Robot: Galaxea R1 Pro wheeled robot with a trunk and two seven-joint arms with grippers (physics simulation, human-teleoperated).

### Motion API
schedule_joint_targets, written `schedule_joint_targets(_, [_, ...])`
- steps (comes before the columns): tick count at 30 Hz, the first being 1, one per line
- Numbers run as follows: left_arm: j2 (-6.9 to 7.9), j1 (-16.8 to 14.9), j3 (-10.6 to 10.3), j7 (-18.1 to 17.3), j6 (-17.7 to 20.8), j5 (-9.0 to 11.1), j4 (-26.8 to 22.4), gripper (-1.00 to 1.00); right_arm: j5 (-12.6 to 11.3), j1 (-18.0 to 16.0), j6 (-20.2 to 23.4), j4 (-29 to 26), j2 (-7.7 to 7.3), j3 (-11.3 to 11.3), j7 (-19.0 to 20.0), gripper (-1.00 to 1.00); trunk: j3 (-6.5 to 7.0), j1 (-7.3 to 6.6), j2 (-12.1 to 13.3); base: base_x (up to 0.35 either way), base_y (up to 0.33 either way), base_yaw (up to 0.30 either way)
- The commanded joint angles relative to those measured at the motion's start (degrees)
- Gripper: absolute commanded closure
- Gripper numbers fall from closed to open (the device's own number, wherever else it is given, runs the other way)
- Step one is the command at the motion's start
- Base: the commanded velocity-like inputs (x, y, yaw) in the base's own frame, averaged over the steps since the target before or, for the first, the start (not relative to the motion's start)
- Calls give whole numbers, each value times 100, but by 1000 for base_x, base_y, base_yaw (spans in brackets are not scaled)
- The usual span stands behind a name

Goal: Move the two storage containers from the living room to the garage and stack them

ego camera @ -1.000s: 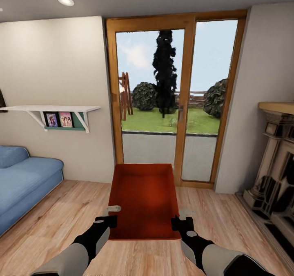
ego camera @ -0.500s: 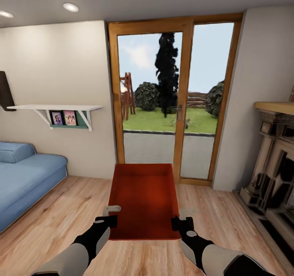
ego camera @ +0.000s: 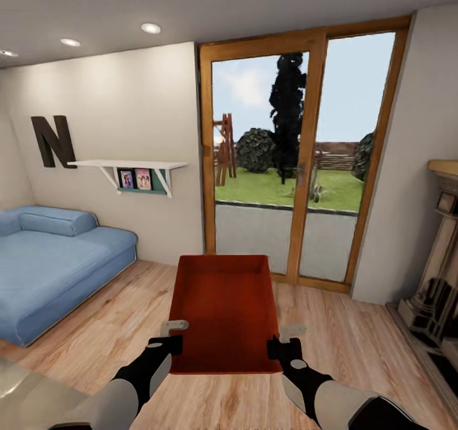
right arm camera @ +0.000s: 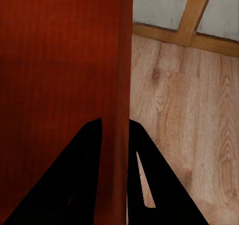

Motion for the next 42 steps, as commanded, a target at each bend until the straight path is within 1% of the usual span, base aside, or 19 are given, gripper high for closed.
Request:
schedule_joint_targets(1, [-14,-4,172,51,41,-153,-22,100,-168,-6,-46,16,1,-50,-14,100,-8,-2,-7,-283,-177,275])
schedule_joint_targets(42, [-14,-3,172,51,41,-153,-22,100,-168,-6,-46,16,1,-50,-14,100,-8,-2,-7,-280,-184,275])
